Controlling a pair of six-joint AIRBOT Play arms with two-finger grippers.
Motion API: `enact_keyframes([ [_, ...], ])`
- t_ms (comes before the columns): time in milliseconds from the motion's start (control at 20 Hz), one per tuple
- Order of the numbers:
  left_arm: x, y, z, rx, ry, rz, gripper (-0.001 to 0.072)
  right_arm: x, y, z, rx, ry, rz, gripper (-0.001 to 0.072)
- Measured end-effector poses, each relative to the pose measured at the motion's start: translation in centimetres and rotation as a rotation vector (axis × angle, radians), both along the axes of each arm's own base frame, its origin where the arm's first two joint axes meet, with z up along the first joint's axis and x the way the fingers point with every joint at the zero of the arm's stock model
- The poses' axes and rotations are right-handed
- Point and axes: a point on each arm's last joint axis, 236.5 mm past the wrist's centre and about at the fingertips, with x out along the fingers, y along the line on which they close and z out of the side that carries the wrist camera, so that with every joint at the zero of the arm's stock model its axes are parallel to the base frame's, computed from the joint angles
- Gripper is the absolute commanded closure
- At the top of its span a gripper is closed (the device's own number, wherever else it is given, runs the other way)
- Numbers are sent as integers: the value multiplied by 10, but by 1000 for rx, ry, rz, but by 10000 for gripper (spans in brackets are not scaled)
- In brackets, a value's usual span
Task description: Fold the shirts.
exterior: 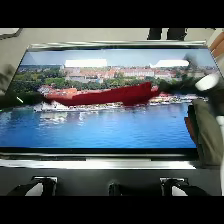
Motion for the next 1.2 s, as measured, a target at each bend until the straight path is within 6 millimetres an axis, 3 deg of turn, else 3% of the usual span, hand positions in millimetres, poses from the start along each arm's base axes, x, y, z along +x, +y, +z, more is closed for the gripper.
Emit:
enact_keyframes([
  [50,2,4,75,17,-187,34,676,-3,-8,80,-43,-206,-25,673],
  [100,-7,6,144,32,-354,64,676,-17,-16,156,-85,-405,-60,673],
  [150,-28,6,212,43,-522,96,676,-46,-23,231,-119,-599,-98,673],
  [200,-56,6,268,51,-661,125,676,-83,-26,290,-133,-749,-129,673],
  [250,-83,4,308,50,-765,148,676,-118,-27,332,-132,-858,-153,673],
  [300,-112,2,341,44,-857,167,676,-154,-27,365,-125,-950,-173,673],
  [400,-157,-5,378,36,-970,182,677,-204,-27,397,-123,-1042,-192,673],
  [550,-187,-7,398,36,-1037,200,677,-230,-30,403,-134,-1045,-214,673],
  [650,-184,-2,395,54,-1023,215,676,-227,-36,394,-145,-999,-233,673],
  [700,-174,1,385,68,-983,220,676,-214,-38,381,-154,-943,-237,673],
  [800,-138,8,344,82,-836,213,676,-172,-43,331,-174,-745,-225,672],
  [900,-90,14,284,77,-658,200,675,-121,-45,264,-186,-508,-198,671],
  [950,-65,17,247,75,-565,189,675,-90,-47,216,-190,-360,-178,671],
  [1050,-12,17,162,82,-390,160,674,-42,-45,134,-177,-134,-142,671],
  [1200,51,10,45,85,-194,132,674,18,-35,20,-86,121,-114,671],
])
